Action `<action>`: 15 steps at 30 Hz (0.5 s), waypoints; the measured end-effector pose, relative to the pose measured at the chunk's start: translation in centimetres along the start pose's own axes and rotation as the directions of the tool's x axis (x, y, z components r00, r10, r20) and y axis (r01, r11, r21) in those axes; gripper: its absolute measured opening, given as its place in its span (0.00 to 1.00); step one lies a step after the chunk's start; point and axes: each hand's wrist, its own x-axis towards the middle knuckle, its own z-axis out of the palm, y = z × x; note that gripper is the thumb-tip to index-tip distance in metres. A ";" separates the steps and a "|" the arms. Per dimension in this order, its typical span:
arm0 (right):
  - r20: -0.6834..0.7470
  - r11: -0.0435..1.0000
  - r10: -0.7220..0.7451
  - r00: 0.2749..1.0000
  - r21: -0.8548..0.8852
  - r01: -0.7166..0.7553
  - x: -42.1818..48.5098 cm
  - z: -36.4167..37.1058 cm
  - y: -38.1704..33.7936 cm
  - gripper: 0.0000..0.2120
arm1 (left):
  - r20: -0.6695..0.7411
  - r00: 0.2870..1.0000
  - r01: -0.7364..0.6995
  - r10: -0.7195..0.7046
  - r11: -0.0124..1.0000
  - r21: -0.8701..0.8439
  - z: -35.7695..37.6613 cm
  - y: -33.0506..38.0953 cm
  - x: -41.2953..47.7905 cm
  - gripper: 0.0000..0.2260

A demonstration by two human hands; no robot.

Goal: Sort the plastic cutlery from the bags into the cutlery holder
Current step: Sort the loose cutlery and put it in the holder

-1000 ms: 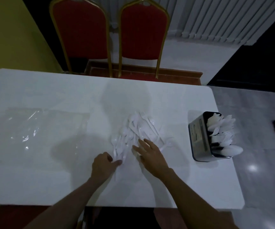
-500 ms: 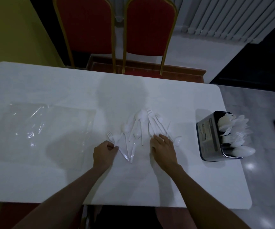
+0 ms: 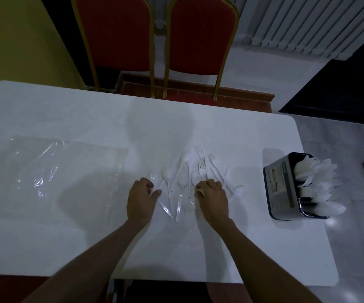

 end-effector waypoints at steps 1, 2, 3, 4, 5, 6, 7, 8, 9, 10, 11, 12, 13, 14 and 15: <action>-0.014 1.000 0.019 1.000 -0.014 -0.019 0.1 0.0 -0.1 0.06 | -0.006 1.000 -0.029 0.029 0.999 0.038 0.2 0.3 -0.1 0.10; -0.036 0.999 0.047 0.998 -0.018 -0.047 0.2 0.0 -0.2 0.07 | -0.005 0.999 -0.053 0.054 0.996 0.073 0.3 0.6 -0.1 0.09; -0.062 0.996 0.082 0.995 -0.010 -0.083 0.4 0.0 -0.3 0.06 | -0.006 0.997 -0.077 0.078 0.991 0.108 0.4 0.9 0.0 0.08; -0.085 0.994 0.113 0.990 0.004 -0.114 0.7 0.0 -0.3 0.06 | -0.012 0.995 -0.100 0.103 0.983 0.154 0.6 1.2 0.4 0.08; -0.096 0.992 0.129 0.987 0.015 -0.129 0.9 -0.1 -0.3 0.05 | -0.017 0.991 -0.124 0.131 0.969 0.216 0.9 1.4 0.8 0.08; -0.090 0.992 0.126 0.988 0.021 -0.124 1.3 -0.1 -0.4 0.06 | -0.013 0.989 -0.140 0.150 0.946 0.293 1.1 1.6 1.4 0.08; -0.059 0.994 0.108 0.992 0.025 -0.107 1.5 -0.3 -0.6 0.07 | 0.004 0.988 -0.146 0.156 0.917 0.372 1.3 1.7 2.0 0.09; -0.015 0.996 0.089 0.996 0.027 -0.089 1.6 -0.4 -0.9 0.08 | 0.031 0.989 -0.141 0.142 0.890 0.434 1.4 1.9 2.4 0.10; 0.030 0.996 0.082 0.996 0.032 -0.083 1.8 -0.3 -1.2 0.10 | 0.059 0.991 -0.133 0.119 0.871 0.474 1.5 2.0 2.9 0.11; 0.073 0.994 0.098 0.992 0.043 -0.102 1.9 -0.3 -1.6 0.11 | 0.084 0.992 -0.126 0.097 0.860 0.494 1.6 2.1 3.2 0.12; 0.119 0.988 0.135 0.984 0.057 -0.142 2.1 -0.1 -1.9 0.13 | 0.107 0.991 -0.125 0.082 0.857 0.501 1.7 2.2 3.4 0.13; 0.166 0.977 0.184 0.969 0.075 -0.198 2.3 0.1 -2.2 0.15 | 0.133 0.989 -0.126 0.069 0.862 0.491 1.8 2.2 3.6 0.13; 0.207 0.961 0.235 0.950 0.095 -0.258 2.6 0.2 -2.5 0.16 | 0.156 0.986 -0.126 0.058 0.873 0.470 1.8 2.3 3.8 0.13; 0.245 0.940 0.282 0.928 0.124 -0.318 3.0 0.4 -2.6 0.16 | 0.177 0.983 -0.123 0.047 0.884 0.450 1.7 2.4 3.8 0.13; 0.275 0.916 0.314 0.909 0.163 -0.366 3.4 0.7 -2.7 0.16 | 0.193 0.980 -0.126 0.043 0.889 0.441 1.6 2.4 3.9 0.13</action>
